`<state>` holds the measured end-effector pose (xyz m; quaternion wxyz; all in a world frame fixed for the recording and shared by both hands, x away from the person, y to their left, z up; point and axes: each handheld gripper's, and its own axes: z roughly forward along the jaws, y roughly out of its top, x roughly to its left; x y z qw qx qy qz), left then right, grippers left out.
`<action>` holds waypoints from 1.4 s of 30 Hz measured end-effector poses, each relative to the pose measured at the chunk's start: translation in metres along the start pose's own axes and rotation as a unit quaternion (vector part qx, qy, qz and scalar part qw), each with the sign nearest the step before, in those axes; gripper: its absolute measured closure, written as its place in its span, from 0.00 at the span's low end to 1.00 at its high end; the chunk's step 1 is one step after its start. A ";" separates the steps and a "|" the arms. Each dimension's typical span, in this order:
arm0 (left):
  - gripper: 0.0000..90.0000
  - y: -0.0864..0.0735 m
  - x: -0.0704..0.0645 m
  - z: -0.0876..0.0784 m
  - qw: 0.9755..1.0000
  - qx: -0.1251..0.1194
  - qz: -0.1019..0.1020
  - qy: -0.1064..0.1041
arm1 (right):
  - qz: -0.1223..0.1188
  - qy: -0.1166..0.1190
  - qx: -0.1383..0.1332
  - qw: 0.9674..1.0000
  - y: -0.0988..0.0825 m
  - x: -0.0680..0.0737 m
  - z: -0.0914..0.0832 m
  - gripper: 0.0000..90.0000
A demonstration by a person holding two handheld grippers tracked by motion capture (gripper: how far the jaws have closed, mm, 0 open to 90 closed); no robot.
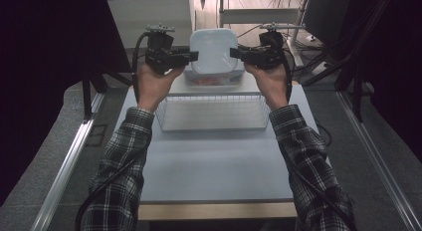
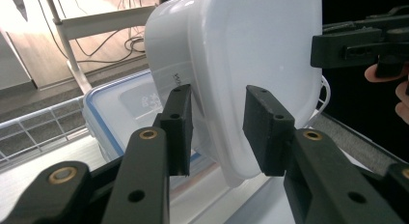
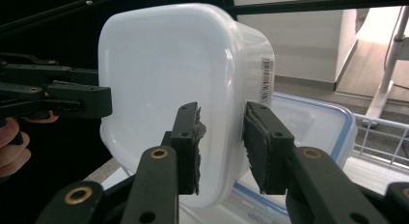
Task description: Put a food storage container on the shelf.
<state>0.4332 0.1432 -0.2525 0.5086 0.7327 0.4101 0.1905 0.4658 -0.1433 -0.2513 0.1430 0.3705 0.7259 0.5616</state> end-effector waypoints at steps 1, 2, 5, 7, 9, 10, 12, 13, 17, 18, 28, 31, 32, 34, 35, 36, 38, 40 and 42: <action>0.69 0.000 0.001 0.001 1.000 0.000 0.000 0.001 | 0.001 -0.002 -0.001 1.000 0.000 0.000 0.002 0.73; 0.69 0.000 0.002 0.002 1.000 0.002 0.000 0.003 | 0.002 -0.002 -0.002 1.000 0.000 0.000 0.002 0.73; 0.64 -0.001 0.005 0.007 1.000 0.003 0.000 0.016 | -0.001 -0.011 -0.001 1.000 0.001 0.000 0.007 0.70; 0.63 -0.002 0.008 0.008 1.000 -0.002 -0.007 0.012 | 0.001 -0.014 -0.004 1.000 0.000 0.000 0.010 0.67; 0.62 -0.002 0.010 0.010 1.000 -0.007 -0.017 0.004 | 0.009 -0.011 -0.006 1.000 0.001 -0.002 0.012 0.67; 0.62 -0.001 0.011 0.010 1.000 -0.007 -0.017 0.005 | 0.011 -0.011 -0.006 1.000 0.001 -0.003 0.013 0.67; 0.60 0.001 0.011 0.011 1.000 -0.007 -0.020 0.007 | 0.015 -0.012 -0.009 1.000 0.001 -0.004 0.014 0.65; 0.58 0.001 0.012 0.012 1.000 -0.006 -0.018 0.009 | 0.010 -0.024 -0.013 1.000 0.001 -0.004 0.014 0.62; 0.52 0.003 0.013 0.014 1.000 -0.012 -0.022 0.012 | -0.002 -0.043 -0.014 0.999 0.002 0.000 0.018 0.59; 0.52 0.003 0.013 0.015 1.000 -0.013 -0.024 0.013 | -0.004 -0.049 -0.018 0.999 0.002 0.001 0.019 0.58; 0.43 0.006 0.012 0.016 0.999 -0.016 -0.010 0.030 | -0.015 -0.086 -0.039 0.995 0.003 0.002 0.024 0.52; 0.42 0.008 0.013 0.015 0.999 -0.021 -0.006 0.039 | -0.016 -0.090 -0.039 0.995 0.004 0.002 0.025 0.51; 0.41 0.009 0.014 0.015 0.999 -0.024 -0.006 0.040 | -0.018 -0.090 -0.038 0.995 0.005 0.002 0.025 0.51; 0.39 0.009 0.014 0.014 0.999 -0.020 0.003 0.048 | -0.020 -0.090 -0.037 0.995 0.006 0.003 0.025 0.50; 0.38 0.010 0.014 0.014 0.998 -0.022 0.006 0.052 | -0.023 -0.092 -0.036 0.995 0.006 0.002 0.025 0.49; 0.37 0.010 0.014 0.013 0.998 -0.023 0.012 0.056 | -0.024 -0.093 -0.036 0.995 0.006 0.002 0.025 0.49; 0.35 0.010 0.014 0.011 0.998 -0.027 0.016 0.051 | -0.024 -0.091 -0.039 0.995 0.006 0.001 0.023 0.47; 0.33 0.010 0.014 0.009 0.998 -0.028 0.020 0.048 | -0.022 -0.088 -0.043 0.995 0.007 0.000 0.021 0.45; 0.31 0.009 0.012 0.006 0.998 -0.030 0.029 0.044 | -0.022 -0.077 -0.040 0.996 0.007 0.000 0.017 0.43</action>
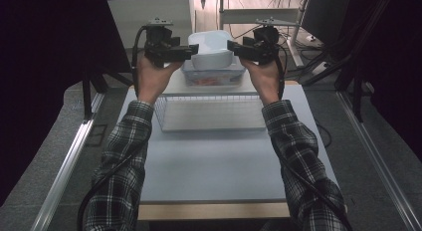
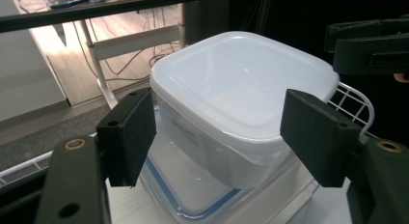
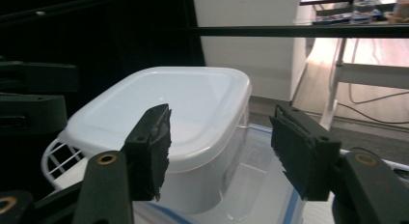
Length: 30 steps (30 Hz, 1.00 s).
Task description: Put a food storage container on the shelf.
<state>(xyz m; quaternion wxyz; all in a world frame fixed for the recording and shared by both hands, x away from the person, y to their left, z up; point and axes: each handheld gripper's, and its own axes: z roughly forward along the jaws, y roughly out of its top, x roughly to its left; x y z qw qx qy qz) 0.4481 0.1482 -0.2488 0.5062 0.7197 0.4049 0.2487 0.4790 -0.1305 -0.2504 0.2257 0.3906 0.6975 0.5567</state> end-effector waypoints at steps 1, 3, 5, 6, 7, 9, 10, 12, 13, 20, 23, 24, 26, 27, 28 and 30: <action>0.30 -0.001 -0.001 -0.002 1.000 -0.001 0.003 -0.001 | -0.001 0.007 0.002 1.000 0.000 0.000 -0.002 0.41; 0.27 -0.002 -0.002 -0.005 1.000 -0.002 0.006 -0.006 | 0.001 0.020 0.002 1.000 -0.003 -0.001 -0.008 0.39; 0.25 -0.007 -0.003 -0.009 1.000 -0.004 0.009 -0.017 | 0.002 0.034 0.001 0.999 -0.008 -0.001 -0.014 0.36; 0.23 -0.010 -0.005 -0.011 1.000 -0.005 0.010 -0.022 | 0.001 0.041 0.003 0.999 -0.011 -0.001 -0.017 0.35; 0.20 -0.014 -0.007 -0.012 1.000 -0.001 0.012 -0.025 | 0.000 0.047 0.006 0.999 -0.015 -0.001 -0.019 0.34; 0.13 -0.021 -0.011 -0.015 0.999 0.008 0.019 -0.027 | 0.001 0.057 0.012 0.998 -0.024 -0.002 -0.025 0.32; 0.12 -0.027 -0.013 -0.017 0.999 0.006 0.027 -0.030 | 0.000 0.061 0.015 0.998 -0.028 -0.003 -0.027 0.31; 0.09 -0.037 -0.018 -0.019 0.999 0.007 0.029 -0.037 | -0.003 0.070 0.022 0.997 -0.039 -0.004 -0.031 0.28; 0.08 -0.042 -0.020 -0.020 0.999 0.008 0.030 -0.041 | -0.003 0.074 0.027 0.997 -0.045 -0.005 -0.034 0.27; 0.05 -0.077 -0.034 -0.026 0.997 0.012 0.038 -0.067 | -0.018 0.093 0.048 0.994 -0.082 -0.002 -0.044 0.20; 0.05 -0.088 -0.038 -0.028 0.996 0.011 0.042 -0.073 | -0.025 0.101 0.056 0.993 -0.092 0.002 -0.045 0.17; 0.04 -0.094 -0.040 -0.029 0.996 0.011 0.045 -0.074 | -0.027 0.102 0.058 0.993 -0.094 0.004 -0.046 0.16; 0.04 -0.100 -0.042 -0.031 0.996 0.013 0.049 -0.077 | -0.032 0.111 0.060 0.991 -0.100 0.008 -0.047 0.15; 0.04 -0.104 -0.043 -0.032 0.996 0.011 0.047 -0.079 | -0.035 0.114 0.061 0.991 -0.103 0.010 -0.048 0.15; 0.04 -0.109 -0.044 -0.033 0.995 0.012 0.049 -0.083 | -0.037 0.116 0.062 0.991 -0.106 0.012 -0.049 0.14; 0.04 -0.115 -0.046 -0.034 0.995 0.016 0.050 -0.086 | -0.042 0.124 0.065 0.989 -0.110 0.016 -0.051 0.13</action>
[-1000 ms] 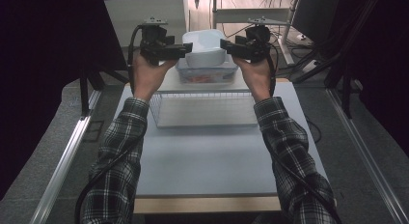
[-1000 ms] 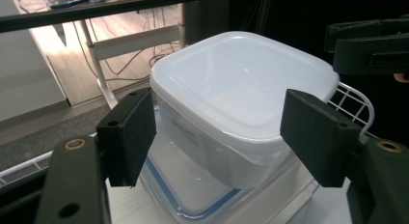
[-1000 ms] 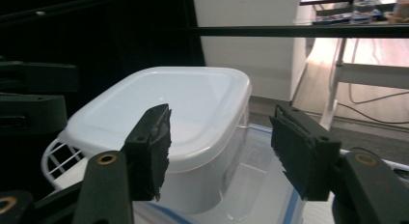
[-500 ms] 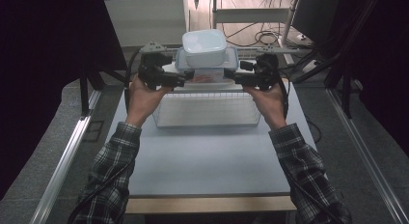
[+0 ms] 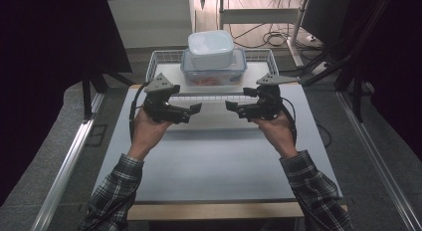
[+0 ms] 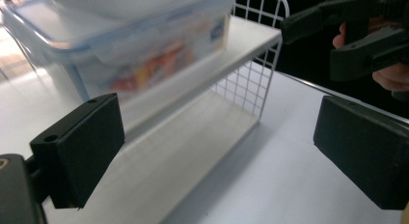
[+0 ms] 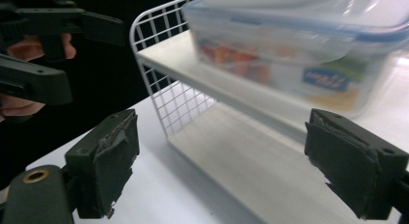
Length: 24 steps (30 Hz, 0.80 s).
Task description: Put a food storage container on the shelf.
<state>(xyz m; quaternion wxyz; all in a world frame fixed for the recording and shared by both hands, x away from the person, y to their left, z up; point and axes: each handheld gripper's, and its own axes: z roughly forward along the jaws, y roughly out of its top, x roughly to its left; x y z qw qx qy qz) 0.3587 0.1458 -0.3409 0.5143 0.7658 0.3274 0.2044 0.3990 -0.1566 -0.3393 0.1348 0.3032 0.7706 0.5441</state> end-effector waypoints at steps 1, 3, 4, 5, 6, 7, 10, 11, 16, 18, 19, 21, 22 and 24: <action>0.04 -0.002 -0.001 0.000 1.000 0.000 0.001 -0.001 | -0.002 0.002 0.000 1.000 -0.002 0.002 0.000 0.13; 0.04 -0.009 -0.004 -0.001 1.000 0.000 0.001 -0.007 | -0.007 0.006 0.000 1.000 -0.006 0.006 -0.001 0.13; 0.04 -0.012 -0.006 -0.002 1.000 0.001 0.000 -0.010 | -0.008 0.006 0.001 1.000 -0.008 0.007 -0.002 0.12; 0.04 -0.016 -0.008 -0.002 1.000 0.001 -0.001 -0.013 | -0.010 0.009 0.002 1.000 -0.010 0.009 -0.002 0.12; 0.04 -0.018 -0.009 -0.002 1.000 0.002 -0.001 -0.015 | -0.012 0.010 0.003 1.000 -0.013 0.010 -0.003 0.12; 0.04 -0.020 -0.010 -0.002 1.000 0.003 0.001 -0.016 | -0.012 0.011 0.003 1.000 -0.014 0.011 -0.003 0.11; 0.05 -0.029 -0.015 -0.001 1.000 0.006 0.006 -0.014 | -0.015 0.013 0.006 1.000 -0.020 0.014 -0.004 0.10; 0.05 -0.032 -0.016 0.000 1.000 0.008 0.008 -0.014 | -0.018 0.014 0.007 1.000 -0.023 0.015 -0.004 0.10; 0.05 -0.045 -0.024 0.002 1.000 0.011 0.012 -0.018 | -0.021 0.015 0.013 1.000 -0.035 0.018 -0.006 0.08; 0.05 -0.052 -0.027 0.003 1.000 0.013 0.014 -0.018 | -0.023 0.011 0.012 1.000 -0.040 0.018 -0.006 0.08; 0.04 -0.055 -0.028 0.003 1.000 0.014 0.016 -0.017 | -0.022 0.012 0.013 1.000 -0.043 0.018 -0.007 0.08; 0.04 -0.061 -0.030 0.004 1.000 0.017 0.020 -0.015 | -0.023 0.011 0.019 0.999 -0.046 0.018 -0.006 0.07; 0.04 -0.064 -0.031 0.004 1.000 0.018 0.021 -0.014 | -0.026 0.009 0.025 0.999 -0.047 0.018 -0.006 0.06; 0.04 -0.071 -0.032 0.004 1.000 0.015 0.018 -0.017 | -0.028 0.007 0.025 0.999 -0.049 0.018 -0.007 0.05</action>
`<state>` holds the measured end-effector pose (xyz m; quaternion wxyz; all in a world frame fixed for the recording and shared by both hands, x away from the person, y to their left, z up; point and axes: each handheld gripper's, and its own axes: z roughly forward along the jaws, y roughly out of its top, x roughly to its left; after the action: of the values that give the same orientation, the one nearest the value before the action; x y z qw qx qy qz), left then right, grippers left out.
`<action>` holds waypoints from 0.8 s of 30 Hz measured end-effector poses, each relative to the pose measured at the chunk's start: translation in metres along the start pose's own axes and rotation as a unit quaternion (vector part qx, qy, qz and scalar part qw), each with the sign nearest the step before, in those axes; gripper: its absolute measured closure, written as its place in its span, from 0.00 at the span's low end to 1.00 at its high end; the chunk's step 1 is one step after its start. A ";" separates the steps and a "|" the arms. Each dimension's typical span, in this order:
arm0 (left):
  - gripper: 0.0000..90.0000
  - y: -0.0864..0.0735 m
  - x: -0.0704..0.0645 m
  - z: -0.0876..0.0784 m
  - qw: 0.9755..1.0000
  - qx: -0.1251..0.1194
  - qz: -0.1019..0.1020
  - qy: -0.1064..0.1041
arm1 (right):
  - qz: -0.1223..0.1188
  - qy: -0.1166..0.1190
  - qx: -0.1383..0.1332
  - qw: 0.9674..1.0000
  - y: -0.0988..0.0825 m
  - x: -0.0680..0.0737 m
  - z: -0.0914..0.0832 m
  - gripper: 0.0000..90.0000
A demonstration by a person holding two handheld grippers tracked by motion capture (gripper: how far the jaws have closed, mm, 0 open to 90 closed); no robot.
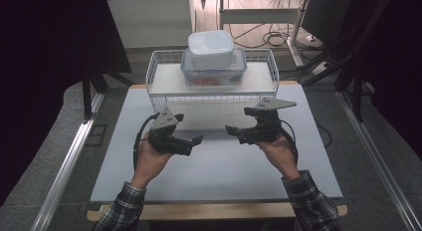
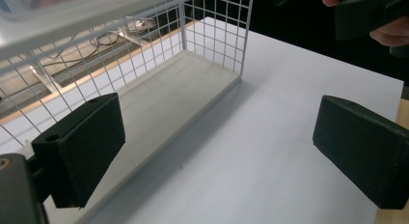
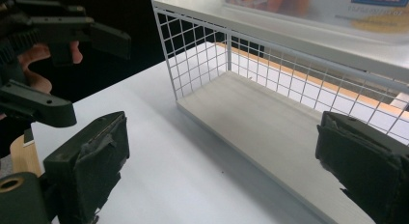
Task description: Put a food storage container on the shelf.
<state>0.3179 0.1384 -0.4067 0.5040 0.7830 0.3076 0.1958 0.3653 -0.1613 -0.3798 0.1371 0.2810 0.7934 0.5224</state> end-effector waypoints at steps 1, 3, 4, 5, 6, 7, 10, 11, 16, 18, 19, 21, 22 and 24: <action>0.05 -0.003 0.000 0.001 1.000 0.001 -0.003 -0.002 | 0.001 0.002 0.000 1.000 -0.002 0.000 -0.001 0.05; 0.04 -0.006 -0.001 0.001 1.000 0.009 0.001 0.000 | 0.003 0.006 0.004 1.000 -0.005 0.001 -0.001 0.04; 0.05 -0.007 -0.002 0.000 1.000 0.007 0.001 0.004 | 0.003 0.006 0.006 1.000 -0.007 0.002 -0.002 0.04; 0.05 -0.009 -0.003 -0.001 1.000 0.006 -0.002 0.000 | 0.003 0.006 0.007 1.000 -0.008 0.003 -0.002 0.04; 0.05 -0.010 -0.004 -0.002 1.000 0.005 -0.006 -0.004 | 0.003 0.009 0.006 1.000 -0.009 0.003 -0.003 0.03; 0.05 -0.012 -0.005 -0.003 1.000 0.004 -0.006 -0.005 | 0.004 0.013 0.004 1.000 -0.011 0.004 -0.003 0.03; 0.05 -0.016 -0.011 -0.005 1.000 0.006 -0.009 -0.012 | -0.001 0.018 0.004 1.000 -0.015 0.008 -0.006 0.03; 0.05 -0.017 -0.014 -0.005 1.000 0.006 -0.009 -0.013 | -0.004 0.020 0.004 1.000 -0.016 0.009 -0.006 0.03; 0.04 -0.026 -0.024 -0.005 1.000 0.018 -0.014 -0.015 | -0.010 0.011 0.007 1.000 -0.026 0.013 -0.013 0.03; 0.03 -0.030 -0.025 -0.005 1.000 0.020 -0.016 -0.011 | -0.007 0.011 0.006 1.000 -0.030 0.014 -0.015 0.03; 0.03 -0.032 -0.026 -0.005 1.000 0.023 -0.016 -0.012 | -0.006 0.012 0.006 1.000 -0.032 0.014 -0.015 0.03; 0.03 -0.035 -0.027 -0.006 0.999 0.026 -0.018 -0.011 | -0.006 0.011 0.009 1.000 -0.036 0.015 -0.017 0.03; 0.03 -0.037 -0.027 -0.006 0.999 0.028 -0.019 -0.011 | -0.005 0.011 0.010 1.000 -0.037 0.015 -0.018 0.03; 0.03 -0.041 -0.027 -0.007 0.999 0.028 -0.024 -0.012 | -0.003 0.010 0.012 1.000 -0.040 0.016 -0.019 0.03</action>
<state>0.2819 0.1367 -0.4409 0.4904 0.7911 0.3258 0.1656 0.3303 -0.1785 -0.4071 0.1278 0.2751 0.8015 0.5153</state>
